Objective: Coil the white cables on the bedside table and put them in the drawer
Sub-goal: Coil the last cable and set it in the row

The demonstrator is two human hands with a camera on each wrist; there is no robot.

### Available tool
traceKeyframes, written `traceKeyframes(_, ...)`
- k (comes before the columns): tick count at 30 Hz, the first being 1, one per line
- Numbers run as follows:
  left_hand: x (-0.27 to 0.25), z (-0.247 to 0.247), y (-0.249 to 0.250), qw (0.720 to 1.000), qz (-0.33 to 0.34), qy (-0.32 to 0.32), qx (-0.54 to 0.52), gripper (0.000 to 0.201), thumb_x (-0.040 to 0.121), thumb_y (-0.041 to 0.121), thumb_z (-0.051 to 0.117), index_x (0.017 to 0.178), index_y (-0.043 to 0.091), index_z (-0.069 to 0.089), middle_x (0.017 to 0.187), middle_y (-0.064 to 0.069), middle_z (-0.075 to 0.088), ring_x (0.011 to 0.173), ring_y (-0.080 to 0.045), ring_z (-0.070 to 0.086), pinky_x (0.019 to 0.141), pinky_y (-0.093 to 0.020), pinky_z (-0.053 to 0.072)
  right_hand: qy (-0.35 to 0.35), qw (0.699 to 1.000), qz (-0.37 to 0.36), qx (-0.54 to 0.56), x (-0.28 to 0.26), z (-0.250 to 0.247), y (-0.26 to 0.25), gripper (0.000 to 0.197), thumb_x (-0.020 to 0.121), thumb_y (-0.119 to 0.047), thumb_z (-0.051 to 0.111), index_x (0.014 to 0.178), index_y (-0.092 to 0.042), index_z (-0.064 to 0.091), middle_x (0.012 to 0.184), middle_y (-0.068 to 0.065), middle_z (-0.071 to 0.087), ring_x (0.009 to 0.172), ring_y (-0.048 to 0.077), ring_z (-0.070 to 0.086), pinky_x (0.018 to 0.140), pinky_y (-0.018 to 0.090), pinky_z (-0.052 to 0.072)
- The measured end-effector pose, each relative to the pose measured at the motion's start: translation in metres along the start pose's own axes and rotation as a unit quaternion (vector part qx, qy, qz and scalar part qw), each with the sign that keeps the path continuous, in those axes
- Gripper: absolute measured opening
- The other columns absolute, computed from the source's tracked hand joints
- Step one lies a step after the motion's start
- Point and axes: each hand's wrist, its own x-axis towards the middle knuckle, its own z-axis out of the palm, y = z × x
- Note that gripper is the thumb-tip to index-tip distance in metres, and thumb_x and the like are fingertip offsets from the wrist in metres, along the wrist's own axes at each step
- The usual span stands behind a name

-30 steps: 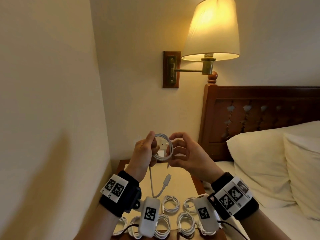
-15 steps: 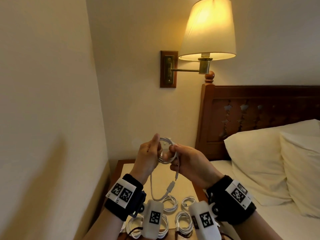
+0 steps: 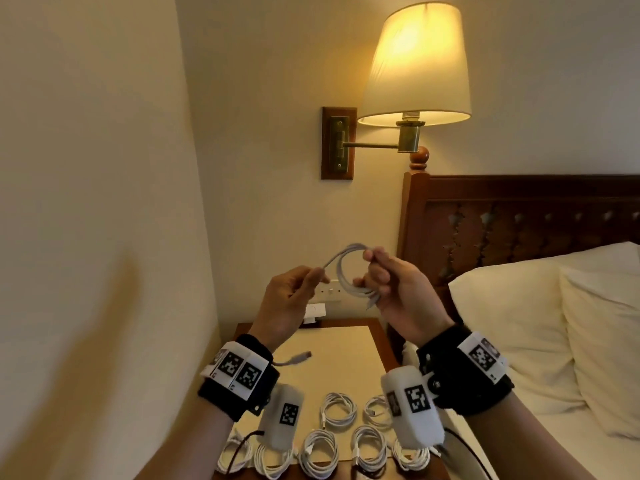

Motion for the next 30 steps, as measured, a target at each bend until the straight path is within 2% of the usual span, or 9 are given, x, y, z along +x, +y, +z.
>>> traceKeyframes(2,-0.004,-0.011,-0.017,0.997,0.021,-0.008,0.076,0.035,0.092,0.055,0.050,0.079,0.026,0.065,0.065,-0.016,0.053,0.056,-0.019,0.039,0.054,-0.029,0.031,0.008,0.999,-0.004,0.044,0.002,-0.004,-0.014,0.027,0.104,-0.021,0.037,0.091,-0.007,0.056,0.052,-0.007,0.036,0.043,0.007,0.035,0.073,0.028,0.049)
traceKeyframes(5,-0.014,-0.025,-0.043,0.993,-0.005,0.002,0.114,0.025,0.097,0.039,0.051,0.078,0.029,0.063,0.059,0.002,0.049,0.051,-0.009,0.038,0.050,-0.024,0.035,0.009,0.996,0.007,0.084,0.004,-0.016,-0.031,0.030,0.104,-0.023,0.036,0.093,-0.006,0.058,0.052,-0.007,0.036,0.045,0.007,0.034,0.066,0.025,0.046)
traceKeyframes(10,-0.027,-0.018,-0.057,0.977,-0.073,0.056,0.193,0.026,0.101,0.020,0.047,0.077,0.024,0.057,0.068,0.009,0.058,0.064,-0.010,0.052,0.060,-0.030,0.041,-0.014,0.997,0.029,0.070,0.003,-0.020,-0.028,0.030,0.103,-0.018,0.031,0.103,-0.003,0.057,0.062,-0.002,0.044,0.055,0.010,0.044,0.075,0.030,0.039)
traceKeyframes(12,-0.029,-0.009,-0.042,0.958,-0.126,-0.014,0.256,0.030,0.101,0.020,0.042,0.073,0.020,0.052,0.073,0.001,0.059,0.071,-0.020,0.054,0.061,-0.031,0.040,-0.027,0.999,0.017,0.015,0.002,-0.018,-0.024,0.029,0.104,-0.019,0.033,0.103,-0.003,0.058,0.068,0.001,0.052,0.062,0.012,0.051,0.076,0.028,0.043)
traceKeyframes(14,-0.033,0.000,-0.017,0.909,-0.130,-0.198,0.342,0.033,0.100,0.024,0.039,0.070,0.017,0.050,0.077,-0.004,0.060,0.074,-0.022,0.057,0.067,-0.033,0.043,-0.035,0.997,0.002,-0.076,0.001,-0.017,-0.020,0.030,0.104,-0.019,0.035,0.106,0.000,0.058,0.073,0.006,0.060,0.068,0.017,0.061,0.073,0.028,0.052)
traceKeyframes(17,-0.037,0.006,0.029,0.878,-0.025,-0.347,0.330,0.038,0.098,0.035,0.043,0.063,0.022,0.048,0.062,0.006,0.053,0.057,-0.009,0.047,0.061,-0.032,0.041,-0.067,0.961,-0.005,-0.267,-0.003,-0.016,-0.010,0.033,0.104,-0.017,0.036,0.109,0.008,0.058,0.081,0.011,0.071,0.080,0.025,0.070,0.079,0.028,0.056)
traceKeyframes(21,-0.019,-0.009,0.060,0.920,0.161,-0.187,0.306,0.033,0.096,0.042,0.047,0.067,0.027,0.048,0.057,0.014,0.045,0.051,-0.006,0.044,0.051,-0.023,0.033,-0.111,0.904,0.003,-0.413,-0.011,-0.019,-0.002,0.033,0.102,-0.020,0.042,0.107,0.004,0.063,0.081,0.008,0.072,0.077,0.021,0.070,0.079,0.033,0.056)
traceKeyframes(27,0.002,-0.026,0.026,0.861,0.311,-0.157,0.370,0.030,0.094,0.049,0.049,0.090,0.023,0.064,0.081,0.012,0.062,0.069,-0.004,0.052,0.065,-0.022,0.039,-0.126,0.846,0.002,-0.518,-0.012,-0.019,-0.008,0.030,0.104,-0.024,0.041,0.095,-0.010,0.066,0.068,0.005,0.058,0.061,0.015,0.053,0.060,0.025,0.044)
traceKeyframes(30,0.001,-0.024,0.015,0.839,0.363,-0.114,0.389,0.033,0.100,0.042,0.040,0.093,0.020,0.064,0.085,0.007,0.067,0.078,-0.012,0.057,0.074,-0.035,0.043,-0.111,0.871,0.043,-0.478,-0.009,-0.017,-0.007,0.033,0.104,-0.022,0.039,0.086,-0.011,0.064,0.061,-0.005,0.047,0.055,0.008,0.042,0.055,0.022,0.035)
